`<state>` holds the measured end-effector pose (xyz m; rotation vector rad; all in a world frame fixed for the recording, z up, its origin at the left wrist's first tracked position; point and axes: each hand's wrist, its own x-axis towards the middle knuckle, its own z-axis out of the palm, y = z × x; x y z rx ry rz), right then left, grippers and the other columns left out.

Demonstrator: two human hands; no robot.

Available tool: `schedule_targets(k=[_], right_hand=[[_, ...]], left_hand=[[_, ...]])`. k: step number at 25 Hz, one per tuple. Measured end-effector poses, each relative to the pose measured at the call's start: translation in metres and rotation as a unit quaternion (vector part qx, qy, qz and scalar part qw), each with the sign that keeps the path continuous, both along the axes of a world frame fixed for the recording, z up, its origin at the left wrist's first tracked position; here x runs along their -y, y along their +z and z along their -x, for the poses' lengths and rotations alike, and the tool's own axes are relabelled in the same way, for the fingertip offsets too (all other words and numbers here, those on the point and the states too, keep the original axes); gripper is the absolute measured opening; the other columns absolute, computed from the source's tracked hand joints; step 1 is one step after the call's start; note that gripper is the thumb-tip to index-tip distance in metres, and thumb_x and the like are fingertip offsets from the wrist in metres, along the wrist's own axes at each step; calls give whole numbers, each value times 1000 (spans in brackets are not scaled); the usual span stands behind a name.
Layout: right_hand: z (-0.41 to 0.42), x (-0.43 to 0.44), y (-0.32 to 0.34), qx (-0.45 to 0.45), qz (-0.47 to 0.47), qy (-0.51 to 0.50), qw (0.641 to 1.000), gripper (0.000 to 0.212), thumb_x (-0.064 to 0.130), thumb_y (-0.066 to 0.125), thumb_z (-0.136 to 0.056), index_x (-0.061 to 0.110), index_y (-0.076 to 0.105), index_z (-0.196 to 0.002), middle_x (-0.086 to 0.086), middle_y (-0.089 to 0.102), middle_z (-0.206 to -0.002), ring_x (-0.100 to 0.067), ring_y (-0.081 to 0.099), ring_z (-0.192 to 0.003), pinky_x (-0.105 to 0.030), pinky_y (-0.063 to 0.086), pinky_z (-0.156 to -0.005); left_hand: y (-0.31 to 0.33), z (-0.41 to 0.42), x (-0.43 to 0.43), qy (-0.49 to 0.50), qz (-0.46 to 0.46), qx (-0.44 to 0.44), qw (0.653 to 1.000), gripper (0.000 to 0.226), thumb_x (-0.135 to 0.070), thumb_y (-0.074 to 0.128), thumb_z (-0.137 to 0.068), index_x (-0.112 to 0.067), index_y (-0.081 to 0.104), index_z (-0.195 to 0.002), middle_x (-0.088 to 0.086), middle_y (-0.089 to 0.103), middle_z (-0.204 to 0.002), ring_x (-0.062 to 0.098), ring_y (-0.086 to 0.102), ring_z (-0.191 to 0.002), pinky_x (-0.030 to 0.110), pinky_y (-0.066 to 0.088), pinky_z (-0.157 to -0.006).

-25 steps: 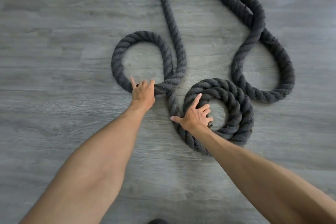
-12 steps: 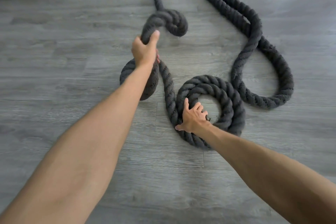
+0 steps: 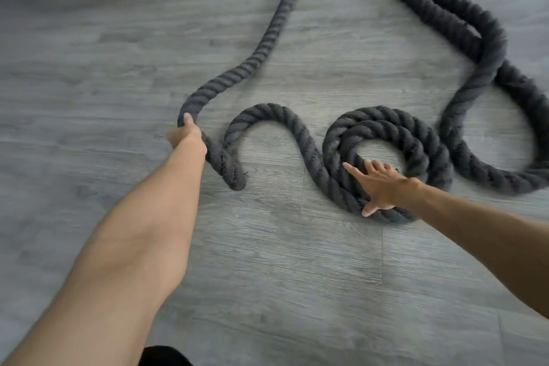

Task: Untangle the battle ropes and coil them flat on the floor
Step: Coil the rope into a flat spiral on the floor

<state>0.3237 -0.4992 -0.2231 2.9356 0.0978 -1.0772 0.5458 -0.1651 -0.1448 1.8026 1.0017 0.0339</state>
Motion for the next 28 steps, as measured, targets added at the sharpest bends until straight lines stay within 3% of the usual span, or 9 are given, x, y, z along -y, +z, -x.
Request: schedule_targets(k=[7, 10, 12, 15, 17, 19, 22, 25, 28], right_hand=[[-11, -8, 8, -45, 15, -42, 998, 136, 44, 87, -72, 23, -17, -158, -34, -8, -160, -46, -6, -151, -64, 12, -119], [-17, -32, 2, -37, 21, -123, 992, 138, 75, 75, -66, 13, -7, -158, -43, -6, -155, -55, -5, -147, -72, 9, -113], [-16, -46, -6, 3, 36, -154, 987, 135, 79, 72, -64, 11, 2, -157, -45, 2, -153, -58, 1, -146, -75, 12, -111], [-16, -52, -14, 41, 35, -162, 985, 125, 68, 79, -66, 10, 11, -153, -42, 14, -151, -55, 14, -143, -75, 19, -110], [-14, -48, -16, 51, 27, -146, 988, 121, 63, 80, -67, 10, 12, -152, -40, 16, -150, -55, 17, -141, -75, 19, -110], [-10, -40, -20, 68, 23, -97, 993, 118, 61, 81, -68, 10, 14, -151, -38, 15, -151, -53, 17, -141, -73, 17, -112], [-3, -23, -20, 70, 15, 6, 997, 120, 60, 80, -69, 12, 11, -156, -35, 8, -157, -49, 8, -148, -65, 11, -119], [-1, 13, -12, 56, 39, 78, 995, 125, 61, 80, -69, 16, 5, -158, -29, 0, -161, -43, -3, -152, -60, 5, -122], [5, 43, -4, 27, 74, 107, 991, 127, 63, 80, -66, 17, 6, -157, -25, 2, -162, -39, -4, -153, -58, 5, -122]], left_hand=[[-3, 2, -31, -184, -350, 19, 918, 32, -26, 52, -100, -18, 52, -131, 21, 50, -138, 38, 53, -121, 43, 41, -97], [-22, 18, -40, -390, -604, -3, 695, 54, -9, 64, -88, -20, 46, -137, 28, 30, -150, 44, 28, -139, 56, 20, -113], [-48, 36, -46, -511, -654, -41, 556, 60, -17, 70, -82, -18, 47, -138, 23, 37, -148, 40, 30, -139, 58, 15, -118], [-69, 60, -45, -553, -461, -196, 666, 69, -30, 54, -96, -13, 19, -153, 21, 48, -143, 40, 47, -129, 49, 39, -105], [-65, 58, -44, -518, -354, -264, 732, 90, -53, 56, -93, -12, 7, -156, 18, 34, -155, 37, 39, -138, 45, 36, -108], [-59, 54, -37, -548, -258, -269, 749, 96, -49, 72, -83, -11, 21, -154, 13, 35, -156, 30, 39, -139, 38, 35, -110], [-61, 72, -27, -537, -121, -288, 783, 71, -27, 81, -78, -25, 45, -139, -2, 57, -132, 18, 57, -114, 28, 47, -85], [-62, 95, -35, -585, -58, -389, 710, 79, -6, 75, -83, -29, 36, -148, -9, 54, -129, 12, 53, -112, 20, 39, -70], [-54, 92, -58, -616, -188, -472, 602, 90, 3, 68, -80, -28, 27, -154, 0, 30, -157, 24, 38, -138, 29, 47, -99]])
